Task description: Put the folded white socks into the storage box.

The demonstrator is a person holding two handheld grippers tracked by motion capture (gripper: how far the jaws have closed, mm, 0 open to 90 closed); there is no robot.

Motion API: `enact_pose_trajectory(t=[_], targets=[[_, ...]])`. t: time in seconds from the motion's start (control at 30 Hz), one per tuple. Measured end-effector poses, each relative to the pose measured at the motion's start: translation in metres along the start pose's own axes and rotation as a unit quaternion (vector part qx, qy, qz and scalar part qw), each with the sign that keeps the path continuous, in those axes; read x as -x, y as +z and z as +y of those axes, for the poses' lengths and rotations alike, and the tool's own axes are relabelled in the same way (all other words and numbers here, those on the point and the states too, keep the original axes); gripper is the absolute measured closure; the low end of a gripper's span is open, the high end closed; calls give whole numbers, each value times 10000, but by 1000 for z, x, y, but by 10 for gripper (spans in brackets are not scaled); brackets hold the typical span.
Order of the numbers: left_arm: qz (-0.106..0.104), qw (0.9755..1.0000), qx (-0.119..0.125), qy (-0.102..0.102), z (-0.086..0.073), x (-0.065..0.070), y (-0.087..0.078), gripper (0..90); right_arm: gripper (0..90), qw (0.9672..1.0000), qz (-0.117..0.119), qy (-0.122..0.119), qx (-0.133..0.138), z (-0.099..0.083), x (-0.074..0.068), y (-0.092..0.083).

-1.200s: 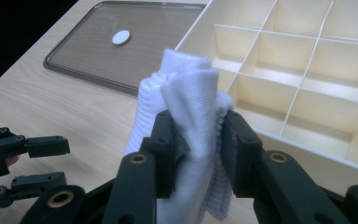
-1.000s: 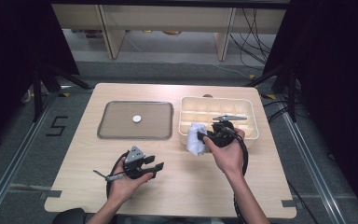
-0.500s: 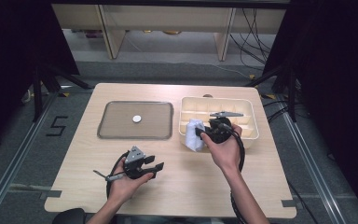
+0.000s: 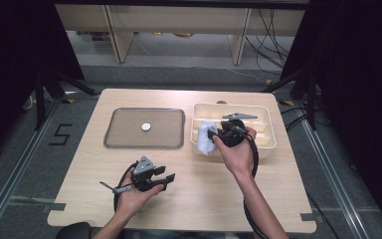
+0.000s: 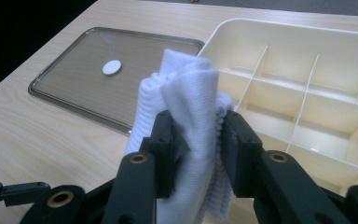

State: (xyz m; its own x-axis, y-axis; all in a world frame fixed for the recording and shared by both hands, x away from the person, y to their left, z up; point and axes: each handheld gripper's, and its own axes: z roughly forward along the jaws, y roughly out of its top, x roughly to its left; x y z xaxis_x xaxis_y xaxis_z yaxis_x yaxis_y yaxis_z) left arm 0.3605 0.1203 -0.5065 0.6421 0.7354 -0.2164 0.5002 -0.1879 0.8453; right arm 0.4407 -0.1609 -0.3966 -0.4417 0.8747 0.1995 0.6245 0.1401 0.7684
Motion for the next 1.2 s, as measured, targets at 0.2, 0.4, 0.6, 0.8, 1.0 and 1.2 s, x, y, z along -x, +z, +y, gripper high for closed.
enact_pose_trajectory(t=[0.2,0.4,0.6,0.8,1.0,1.2], targets=[[-3,10000,-8,-3,-1,0,1,483,684,10000,-69,-44,32,7,0,11],[-28,10000,-10,-55,0,0,0,483,684,9999,-159,-13,-13,11,1,22],[-10,10000,-14,16,0,0,0,483,684,9997,-249,14,-55,16,2,30],[1,10000,-22,23,0,0,0,483,684,9993,-309,80,-168,18,2,39],[-28,10000,-11,-5,0,0,0,482,684,9987,-390,-23,-332,17,-1,48],[-34,10000,-4,-49,0,0,0,483,684,9978,-468,-165,-448,19,-4,55]])
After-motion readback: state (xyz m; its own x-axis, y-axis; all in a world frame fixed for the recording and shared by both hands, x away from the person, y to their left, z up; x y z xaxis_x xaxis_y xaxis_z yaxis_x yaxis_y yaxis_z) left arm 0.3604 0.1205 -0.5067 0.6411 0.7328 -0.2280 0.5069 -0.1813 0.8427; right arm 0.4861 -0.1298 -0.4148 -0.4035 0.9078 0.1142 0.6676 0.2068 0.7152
